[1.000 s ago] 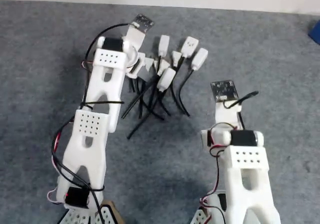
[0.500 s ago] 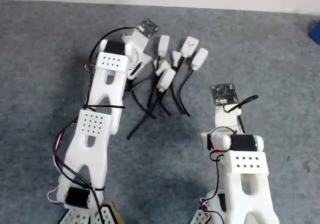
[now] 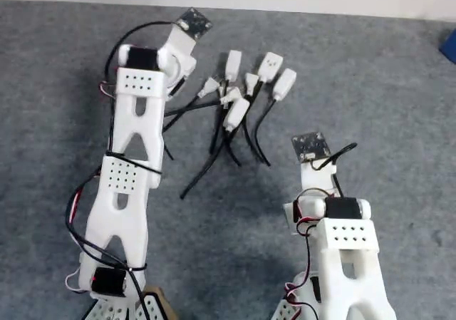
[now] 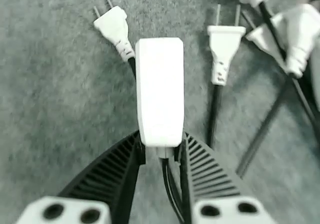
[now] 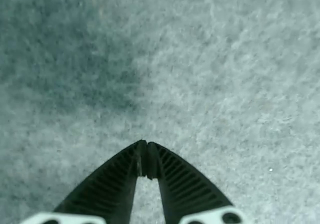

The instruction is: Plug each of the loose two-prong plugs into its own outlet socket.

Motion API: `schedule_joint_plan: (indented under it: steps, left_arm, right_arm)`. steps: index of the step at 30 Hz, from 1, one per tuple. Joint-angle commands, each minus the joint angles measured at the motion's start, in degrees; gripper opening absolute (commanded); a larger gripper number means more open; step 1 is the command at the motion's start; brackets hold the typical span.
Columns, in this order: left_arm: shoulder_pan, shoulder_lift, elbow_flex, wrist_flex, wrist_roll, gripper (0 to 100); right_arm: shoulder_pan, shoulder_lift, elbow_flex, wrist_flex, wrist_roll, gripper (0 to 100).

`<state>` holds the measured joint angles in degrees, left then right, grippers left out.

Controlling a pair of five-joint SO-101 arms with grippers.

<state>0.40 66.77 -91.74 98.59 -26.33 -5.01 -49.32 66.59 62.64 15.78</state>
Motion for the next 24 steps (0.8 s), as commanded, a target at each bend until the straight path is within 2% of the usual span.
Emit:
schedule_joint_plan:
  steps: [1,8,11,15,20,24]
  left_arm:
    - [0.92,-7.69,2.24,3.52,1.14,0]
    - [5.93,-22.81,20.97,3.43,1.58,0]
    - [6.90,-31.25,24.92,3.43,1.23,0]
    - [5.41,-39.60,24.13,3.25,-2.73,0]
    - [0.31,-45.58,23.52,3.08,-6.24,0]
    - [-0.31,-46.46,31.25,3.08,-6.07,0]
  right_arm:
    - [0.48,-1.54,-0.40,-0.48,0.62,1.0]
    - [0.75,-1.45,-0.22,-0.40,0.53,1.0]
    - [0.84,-1.45,-0.22,-0.40,0.53,1.0]
    - [0.84,-1.45,-0.22,-0.40,0.53,1.0]
    - [0.84,-1.45,-0.22,-0.40,0.70,1.0]
    - [0.84,-1.45,-0.22,-0.40,0.70,1.0]
